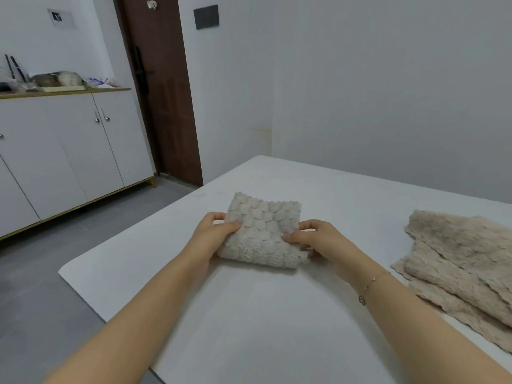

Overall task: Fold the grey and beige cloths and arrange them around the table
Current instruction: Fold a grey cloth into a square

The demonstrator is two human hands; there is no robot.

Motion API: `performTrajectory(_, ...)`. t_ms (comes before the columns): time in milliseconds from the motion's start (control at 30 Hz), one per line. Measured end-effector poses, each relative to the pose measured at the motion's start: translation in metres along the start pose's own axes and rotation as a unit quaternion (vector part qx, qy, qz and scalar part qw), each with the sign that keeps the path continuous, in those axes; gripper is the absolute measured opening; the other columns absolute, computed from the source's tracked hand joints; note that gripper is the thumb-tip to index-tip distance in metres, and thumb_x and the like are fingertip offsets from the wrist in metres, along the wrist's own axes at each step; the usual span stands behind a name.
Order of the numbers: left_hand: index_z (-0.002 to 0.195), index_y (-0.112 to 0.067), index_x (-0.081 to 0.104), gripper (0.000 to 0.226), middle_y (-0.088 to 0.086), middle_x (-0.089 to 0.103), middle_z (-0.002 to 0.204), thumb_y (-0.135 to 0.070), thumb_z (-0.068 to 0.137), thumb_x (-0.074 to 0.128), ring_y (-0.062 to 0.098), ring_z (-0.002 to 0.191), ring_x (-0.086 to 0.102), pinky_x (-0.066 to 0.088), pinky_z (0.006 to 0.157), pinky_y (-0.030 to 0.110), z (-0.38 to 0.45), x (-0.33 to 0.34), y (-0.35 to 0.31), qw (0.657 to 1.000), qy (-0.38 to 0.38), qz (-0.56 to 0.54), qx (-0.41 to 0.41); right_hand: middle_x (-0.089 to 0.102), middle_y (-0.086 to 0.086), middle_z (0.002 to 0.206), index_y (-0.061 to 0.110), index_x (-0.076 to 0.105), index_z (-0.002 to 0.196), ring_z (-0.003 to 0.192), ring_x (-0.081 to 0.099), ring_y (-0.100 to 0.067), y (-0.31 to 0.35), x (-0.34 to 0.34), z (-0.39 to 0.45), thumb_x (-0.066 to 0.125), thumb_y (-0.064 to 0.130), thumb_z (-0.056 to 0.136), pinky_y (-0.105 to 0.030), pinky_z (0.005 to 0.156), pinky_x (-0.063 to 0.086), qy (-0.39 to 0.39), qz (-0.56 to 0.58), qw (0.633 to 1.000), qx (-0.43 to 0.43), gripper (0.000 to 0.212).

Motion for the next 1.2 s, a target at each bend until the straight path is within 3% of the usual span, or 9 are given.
performTrajectory(67,0.108,-0.017,0.055,0.029,0.007,0.068,0.099,-0.021,0.083,0.071,0.022,0.087,0.067,0.053,0.082,0.038,0.022,-0.002,-0.005,0.999,-0.004,-0.026,0.039,0.066,-0.002,0.07,0.013,0.056,0.104,0.051,0.058,-0.008,-0.001,0.001,0.012,0.081,0.018,0.072,-0.026,0.057,0.042,-0.029,0.075,0.997,0.0,0.041)
performTrajectory(167,0.113,-0.015,0.055,0.033,0.009,0.066,0.105,-0.021,0.084,0.07,0.024,0.095,0.066,0.053,0.087,0.038,0.057,-0.007,-0.01,0.996,0.007,-0.05,0.079,0.069,-0.008,0.076,0.012,0.052,0.113,0.057,0.064,-0.013,0.007,0.01,0.032,0.079,0.014,0.075,-0.028,0.064,0.048,-0.037,0.133,0.99,-0.018,0.047)
performTrajectory(267,0.098,-0.012,0.062,0.016,0.008,0.068,0.098,-0.017,0.085,0.069,0.02,0.089,0.065,0.052,0.08,0.029,0.094,-0.015,-0.016,0.994,0.005,-0.009,0.112,0.07,-0.011,0.083,0.011,0.052,0.117,0.063,0.065,-0.016,0.019,0.024,0.056,0.076,0.012,0.077,-0.027,0.068,0.05,-0.036,0.127,0.991,-0.03,0.047)
performTrajectory(467,0.085,-0.014,0.07,0.008,0.007,0.071,0.092,-0.02,0.081,0.073,0.019,0.084,0.065,0.052,0.081,0.033,0.15,-0.034,-0.024,0.987,-0.059,0.031,0.149,0.072,-0.009,0.078,0.011,0.055,0.111,0.062,0.065,-0.015,0.028,0.038,0.09,0.073,0.014,0.08,-0.022,0.052,0.047,-0.102,0.1,0.986,-0.087,0.036)
performTrajectory(667,0.084,-0.011,0.073,0.015,0.004,0.071,0.088,-0.024,0.087,0.066,0.017,0.084,0.064,0.05,0.076,0.029,0.175,-0.03,-0.03,0.984,-0.051,0.078,0.154,0.072,-0.007,0.073,0.016,0.059,0.103,0.057,0.064,-0.011,0.031,0.044,0.104,0.074,0.02,0.08,-0.019,0.039,0.04,-0.124,0.027,0.986,-0.106,0.028)
performTrajectory(833,0.092,-0.01,0.072,0.016,-0.001,0.068,0.089,-0.024,0.086,0.066,0.011,0.083,0.059,0.041,0.067,0.02,0.176,-0.033,-0.029,0.967,-0.104,0.145,0.182,0.072,-0.004,0.07,0.021,0.061,0.095,0.057,0.065,-0.009,0.029,0.042,0.104,0.074,0.023,0.079,-0.02,0.043,0.042,-0.14,0.01,0.984,-0.11,0.021)
performTrajectory(1033,0.103,-0.009,0.068,0.026,0.004,0.065,0.104,-0.03,0.089,0.062,0.019,0.095,0.058,0.04,0.081,0.026,0.159,-0.041,-0.042,0.911,-0.2,0.26,0.25,0.073,-0.009,0.074,0.013,0.065,0.097,0.057,0.063,-0.011,0.026,0.034,0.095,0.067,0.013,0.084,-0.02,0.049,0.048,-0.157,0.072,0.977,-0.121,0.013)
performTrajectory(1100,0.108,-0.009,0.066,0.027,0.006,0.063,0.113,-0.028,0.091,0.059,0.024,0.107,0.055,0.039,0.091,0.031,0.143,-0.038,-0.049,0.877,-0.221,0.307,0.298,0.073,-0.007,0.076,0.017,0.065,0.093,0.067,0.065,-0.013,0.024,0.029,0.09,0.068,0.013,0.084,-0.027,0.068,0.055,-0.161,0.069,0.975,-0.136,0.011)
performTrajectory(1200,0.111,-0.012,0.066,0.029,0.005,0.062,0.117,-0.029,0.091,0.054,0.027,0.11,0.053,0.035,0.095,0.038,0.112,-0.017,-0.054,0.815,-0.218,0.39,0.37,0.068,0.001,0.103,0.017,0.065,0.107,0.097,0.062,-0.01,0.021,0.025,0.074,0.066,0.019,0.087,-0.026,0.091,0.046,-0.126,0.005,0.981,-0.144,0.021)
Point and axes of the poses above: each hand's wrist, its own z-axis towards the middle knuckle, its own x-axis out of the palm, y = z × x, the point moved 8 cm from there along z, towards the middle knuckle
